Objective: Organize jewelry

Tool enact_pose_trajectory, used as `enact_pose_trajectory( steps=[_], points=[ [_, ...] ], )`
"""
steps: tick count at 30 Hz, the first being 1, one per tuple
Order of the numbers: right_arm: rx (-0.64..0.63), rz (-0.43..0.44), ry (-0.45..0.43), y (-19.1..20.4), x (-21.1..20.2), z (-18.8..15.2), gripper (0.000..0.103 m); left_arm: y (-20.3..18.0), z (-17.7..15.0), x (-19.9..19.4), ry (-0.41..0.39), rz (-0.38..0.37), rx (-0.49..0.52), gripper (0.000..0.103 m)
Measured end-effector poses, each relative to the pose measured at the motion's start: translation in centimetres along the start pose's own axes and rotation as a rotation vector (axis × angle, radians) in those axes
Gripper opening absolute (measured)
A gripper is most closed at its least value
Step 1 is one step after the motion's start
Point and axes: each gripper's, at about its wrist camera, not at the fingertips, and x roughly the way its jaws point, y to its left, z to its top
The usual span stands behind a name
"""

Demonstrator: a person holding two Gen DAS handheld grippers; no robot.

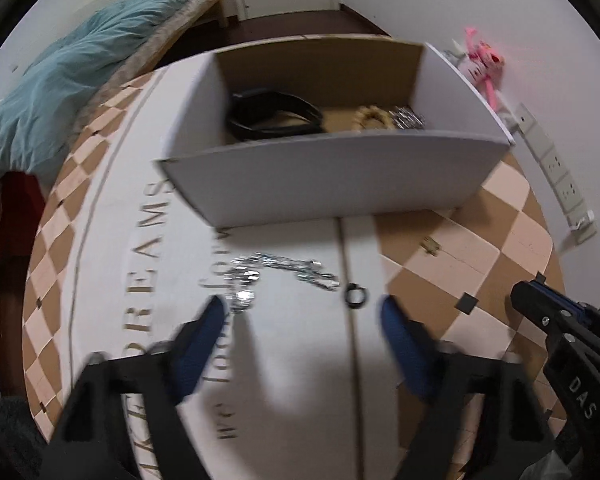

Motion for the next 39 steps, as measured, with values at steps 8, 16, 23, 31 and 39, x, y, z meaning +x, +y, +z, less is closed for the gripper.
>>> enact_pose_trajectory(
  steps=[8, 16, 23, 31, 39],
  points=[
    [0.027, -0.004, 0.0, -1.0, 0.3, 0.1, 0.009, -1.1, 0.4, 0.2, -0.032, -0.023, 0.015, 0.014],
    [0.039, 0.015, -0.024, -1.0, -0.8, 0.6, 0.009, -1.2, 0.5, -0.6, -0.042, -0.047, 0.015, 0.01],
    [0.032, 0.079, -0.088, 0.0, -4.2, 2.6, 0.009, -0.1, 1.8, -5.1, -0.137, -0.079, 0.01, 0.01],
    [-0.025, 0.16, -0.169, 2.9, -6.9, 7.9, 0.009, 2.3, 6.8, -9.9, -0.274, -0.073, -0.002, 0.01],
    [-0.065, 0.234, -0.084, 5.4, -4.3, 13.2, 0.009, 5.0, 11.2, -8.1, -0.198, -0.142, -0.049, 0.01]
  ],
)
